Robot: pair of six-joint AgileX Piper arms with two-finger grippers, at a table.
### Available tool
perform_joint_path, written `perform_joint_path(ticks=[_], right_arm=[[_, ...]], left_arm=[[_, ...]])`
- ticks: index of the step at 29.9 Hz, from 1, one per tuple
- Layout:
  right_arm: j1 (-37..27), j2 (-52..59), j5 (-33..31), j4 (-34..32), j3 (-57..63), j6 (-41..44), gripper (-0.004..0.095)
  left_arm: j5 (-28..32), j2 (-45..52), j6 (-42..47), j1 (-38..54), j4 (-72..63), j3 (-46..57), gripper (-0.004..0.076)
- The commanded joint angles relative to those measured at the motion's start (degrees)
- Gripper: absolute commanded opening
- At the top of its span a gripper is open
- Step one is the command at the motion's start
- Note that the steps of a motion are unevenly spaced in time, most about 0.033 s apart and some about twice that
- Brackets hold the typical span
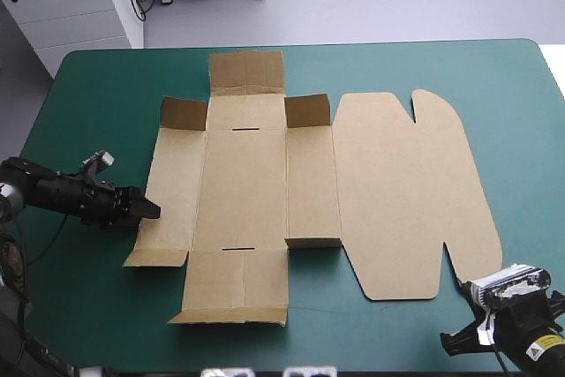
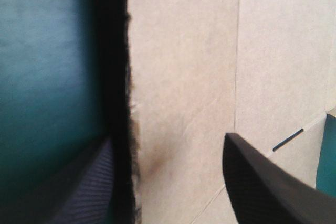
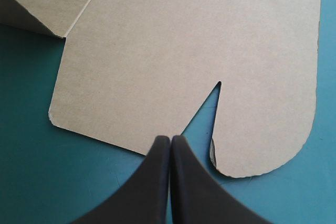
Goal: Fold the box
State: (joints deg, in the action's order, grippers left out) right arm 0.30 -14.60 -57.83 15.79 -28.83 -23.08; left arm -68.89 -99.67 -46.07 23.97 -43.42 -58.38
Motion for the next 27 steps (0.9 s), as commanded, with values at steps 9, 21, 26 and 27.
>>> perform_joint_path(ticks=[9, 21, 26, 27], right_arm=[[0.2, -0.6, 3.4, 0.9, -1.3, 0.0, -0.0014], [0.2, -0.6, 3.4, 0.9, -1.3, 0.0, -0.0014], [0.2, -0.6, 3.4, 0.9, -1.3, 0.0, -0.0014], [0.2, -0.6, 3.4, 0.9, -1.3, 0.0, -0.0014]], left_arm=[[-4.5, 1.2, 0.5, -1.6, -1.9, -0.4, -0.0005], [-5.3, 1.3, -0.8, -2.0, -9.6, -0.4, -0.0001], [-5.3, 2.3, -1.3, -4.2, -11.3, -0.4, -0.0002], [-5.3, 2.5, -1.4, -4.6, -11.7, -0.4, -0.0002]])
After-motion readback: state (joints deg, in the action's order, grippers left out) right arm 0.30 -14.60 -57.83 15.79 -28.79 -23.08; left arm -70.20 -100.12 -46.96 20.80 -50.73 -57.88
